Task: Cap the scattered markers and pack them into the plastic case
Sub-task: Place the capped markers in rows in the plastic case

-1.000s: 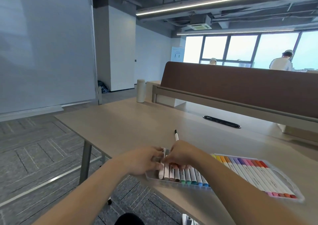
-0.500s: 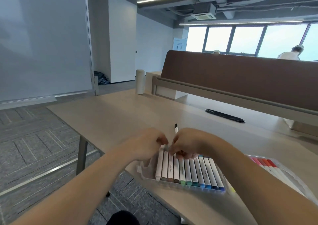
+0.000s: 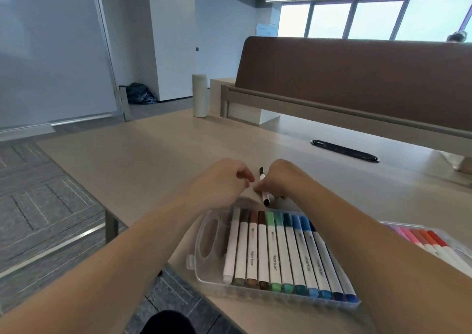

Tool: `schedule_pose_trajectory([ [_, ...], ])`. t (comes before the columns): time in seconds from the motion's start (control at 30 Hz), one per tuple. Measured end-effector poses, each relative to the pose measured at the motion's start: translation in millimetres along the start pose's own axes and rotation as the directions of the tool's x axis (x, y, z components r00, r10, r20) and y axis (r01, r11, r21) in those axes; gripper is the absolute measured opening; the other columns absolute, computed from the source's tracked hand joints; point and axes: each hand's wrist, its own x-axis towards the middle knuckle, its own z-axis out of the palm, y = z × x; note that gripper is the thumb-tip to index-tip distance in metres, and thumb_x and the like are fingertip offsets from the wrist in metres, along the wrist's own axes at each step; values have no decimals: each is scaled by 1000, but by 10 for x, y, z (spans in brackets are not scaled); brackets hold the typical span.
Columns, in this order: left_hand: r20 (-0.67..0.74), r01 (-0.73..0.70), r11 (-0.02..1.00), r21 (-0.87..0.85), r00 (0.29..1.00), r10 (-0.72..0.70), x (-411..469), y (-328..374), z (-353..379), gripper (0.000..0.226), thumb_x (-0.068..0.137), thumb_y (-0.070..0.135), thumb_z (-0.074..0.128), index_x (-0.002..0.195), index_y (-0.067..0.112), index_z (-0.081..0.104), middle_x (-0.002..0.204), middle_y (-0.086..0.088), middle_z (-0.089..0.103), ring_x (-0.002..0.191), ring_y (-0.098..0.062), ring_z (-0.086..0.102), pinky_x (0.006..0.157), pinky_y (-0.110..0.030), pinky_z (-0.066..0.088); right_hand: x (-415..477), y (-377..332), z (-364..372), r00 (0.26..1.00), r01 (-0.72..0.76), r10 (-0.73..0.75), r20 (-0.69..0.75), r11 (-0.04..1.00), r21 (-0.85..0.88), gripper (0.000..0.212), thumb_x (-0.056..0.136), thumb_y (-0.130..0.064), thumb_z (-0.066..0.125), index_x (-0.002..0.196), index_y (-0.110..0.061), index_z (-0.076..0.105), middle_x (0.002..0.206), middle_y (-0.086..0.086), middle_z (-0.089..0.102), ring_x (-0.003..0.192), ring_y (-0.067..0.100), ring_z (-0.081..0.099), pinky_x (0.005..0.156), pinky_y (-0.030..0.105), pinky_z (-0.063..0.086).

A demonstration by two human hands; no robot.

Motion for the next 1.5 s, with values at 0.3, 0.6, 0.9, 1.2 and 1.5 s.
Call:
schedule_pose_trajectory([
  [0.3,-65,37,999,-12,997,-38,-160,-51,-86,27,97,18,54,123,19,63,119,4,64,102,-8,57,83,-17,39,-304,-169,-122,995,87,-91,52,994,73,27,91,-26,60,69,-9,58,62,4,56,50,16,49,51,24,39],
  [0.6,25,38,994,104,999,-40,-686,-99,-270,38,95,9,50,131,16,60,132,-4,61,117,-17,58,97,-26,45,-1036,-366,-120,894,23,-130,428,969,246,27,87,-17,53,62,-9,56,54,5,54,40,14,33,43,21,22],
  [0.9,224,-60,976,210,974,11,-966,-56,-302,18,88,16,52,97,15,68,98,-3,71,91,-21,66,79,-37,52,-1175,-352,30,937,157,-168,305,986,60,33,95,-31,52,71,-9,61,71,12,61,47,18,44,49,24,35],
  [1.2,322,-128,966,226,945,50,-823,-363,-182,60,67,65,54,103,19,71,116,3,63,106,-19,62,93,-46,49,-1083,-337,80,920,184,-155,361,982,-47,41,96,-30,57,60,-13,49,56,1,47,46,15,39,52,26,37],
  [1.5,307,-104,955,276,952,16,-962,-111,-245,38,84,46,55,99,15,71,104,2,65,97,-20,62,89,-45,50,-1172,-254,97,950,208,-230,211,970,122,15,91,-20,63,81,-10,59,63,2,60,52,13,54,53,22,46],
])
